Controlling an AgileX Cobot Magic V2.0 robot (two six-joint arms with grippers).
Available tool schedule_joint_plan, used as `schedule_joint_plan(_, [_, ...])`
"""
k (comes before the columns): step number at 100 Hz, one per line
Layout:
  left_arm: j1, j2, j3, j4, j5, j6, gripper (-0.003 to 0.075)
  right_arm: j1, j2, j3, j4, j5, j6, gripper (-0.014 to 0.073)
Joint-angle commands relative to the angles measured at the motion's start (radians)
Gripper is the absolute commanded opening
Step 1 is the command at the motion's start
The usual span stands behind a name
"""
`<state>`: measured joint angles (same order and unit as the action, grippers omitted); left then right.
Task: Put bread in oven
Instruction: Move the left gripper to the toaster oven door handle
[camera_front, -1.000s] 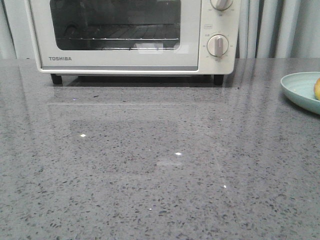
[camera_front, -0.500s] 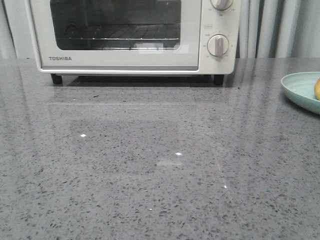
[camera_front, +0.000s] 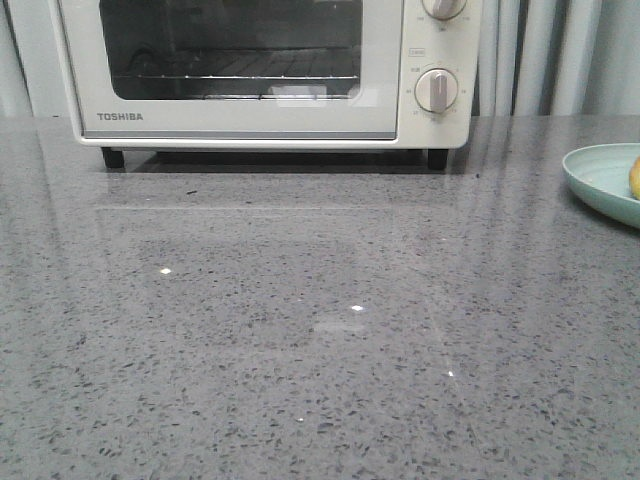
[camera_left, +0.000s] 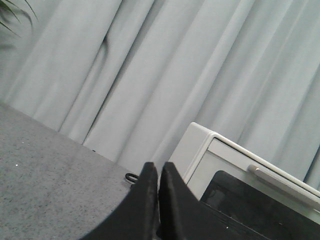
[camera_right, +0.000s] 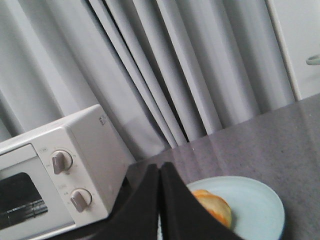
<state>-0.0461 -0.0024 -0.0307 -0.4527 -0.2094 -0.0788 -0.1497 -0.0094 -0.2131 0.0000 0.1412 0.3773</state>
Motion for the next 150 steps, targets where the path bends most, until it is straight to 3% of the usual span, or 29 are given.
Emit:
schedule_joint_plan(1, [0.005, -0.024, -0.08, 0.063, -0.016, -0.011, -0.0022, -0.007, 0.017, -0.078, -0.005, 0.069, -0.003, -0.0075])
schedule_joint_plan(22, [0.005, 0.022, -0.231, 0.177, 0.166, -0.009, -0.0022, -0.007, 0.069, -0.146, -0.005, 0.163, -0.108, -0.0075])
schedule_joint_plan(51, [0.005, 0.177, -0.422, 0.184, 0.268, -0.004, -0.0021, -0.007, 0.183, -0.275, 0.0, 0.335, -0.131, -0.0075])
schedule_joint_plan(69, [-0.052, 0.294, -0.537, 0.18, 0.332, -0.001, -0.0021, -0.007, 0.275, -0.383, 0.176, 0.479, -0.331, -0.0075])
schedule_joint_plan(95, [-0.249, 0.487, -0.646, 0.18, 0.311, 0.079, -0.0021, -0.007, 0.401, -0.504, 0.235, 0.626, -0.377, -0.0075])
schedule_joint_plan(119, [-0.409, 0.707, -0.738, 0.214, 0.181, 0.079, -0.0021, -0.007, 0.476, -0.587, 0.239, 0.715, -0.377, -0.0075])
schedule_joint_plan(150, [-0.432, 1.001, -0.909, 0.217, 0.156, 0.079, -0.0021, -0.007, 0.485, -0.621, 0.247, 0.75, -0.377, -0.0075])
